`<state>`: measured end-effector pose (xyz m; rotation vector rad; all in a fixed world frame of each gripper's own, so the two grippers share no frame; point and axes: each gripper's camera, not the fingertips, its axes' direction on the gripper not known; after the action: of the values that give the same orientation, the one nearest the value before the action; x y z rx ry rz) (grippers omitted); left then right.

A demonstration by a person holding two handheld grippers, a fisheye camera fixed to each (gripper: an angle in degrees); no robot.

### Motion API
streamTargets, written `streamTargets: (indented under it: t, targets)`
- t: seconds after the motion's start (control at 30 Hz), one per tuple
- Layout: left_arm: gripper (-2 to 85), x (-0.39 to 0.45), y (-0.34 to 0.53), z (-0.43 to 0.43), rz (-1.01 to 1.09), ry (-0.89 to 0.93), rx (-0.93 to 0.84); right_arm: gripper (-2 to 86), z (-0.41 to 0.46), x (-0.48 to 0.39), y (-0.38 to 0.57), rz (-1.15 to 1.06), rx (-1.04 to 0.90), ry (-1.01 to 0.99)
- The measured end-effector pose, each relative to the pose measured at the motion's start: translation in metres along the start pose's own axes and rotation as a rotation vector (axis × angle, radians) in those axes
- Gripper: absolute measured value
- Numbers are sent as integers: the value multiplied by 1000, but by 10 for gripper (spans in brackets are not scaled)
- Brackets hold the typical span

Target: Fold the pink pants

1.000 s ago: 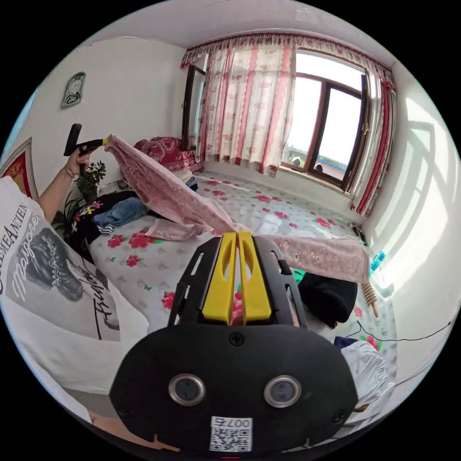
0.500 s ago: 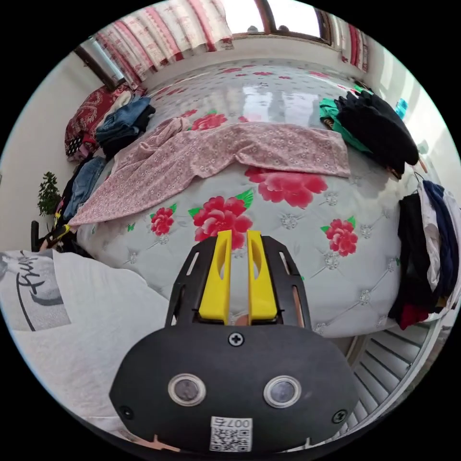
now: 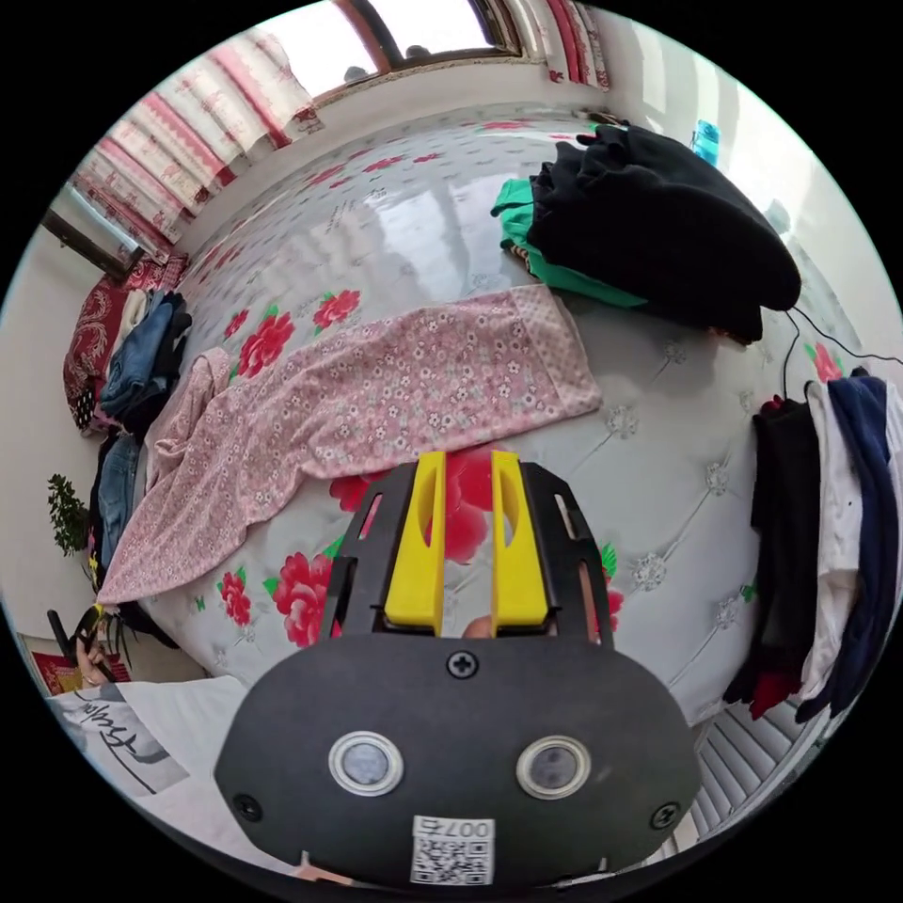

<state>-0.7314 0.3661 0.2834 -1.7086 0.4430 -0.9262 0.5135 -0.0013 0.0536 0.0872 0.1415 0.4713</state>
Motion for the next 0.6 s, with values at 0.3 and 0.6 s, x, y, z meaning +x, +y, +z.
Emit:
streamTargets:
  t: [0.3,0.6]
  targets:
    - [-9,-3,-11,2,-132,-105,5,4,51,-3,-63,-52,-129,179]
    - [-10,-11,-126,-20,-144,-45,100,-3,-16,-30,-114,-183,-45,85]
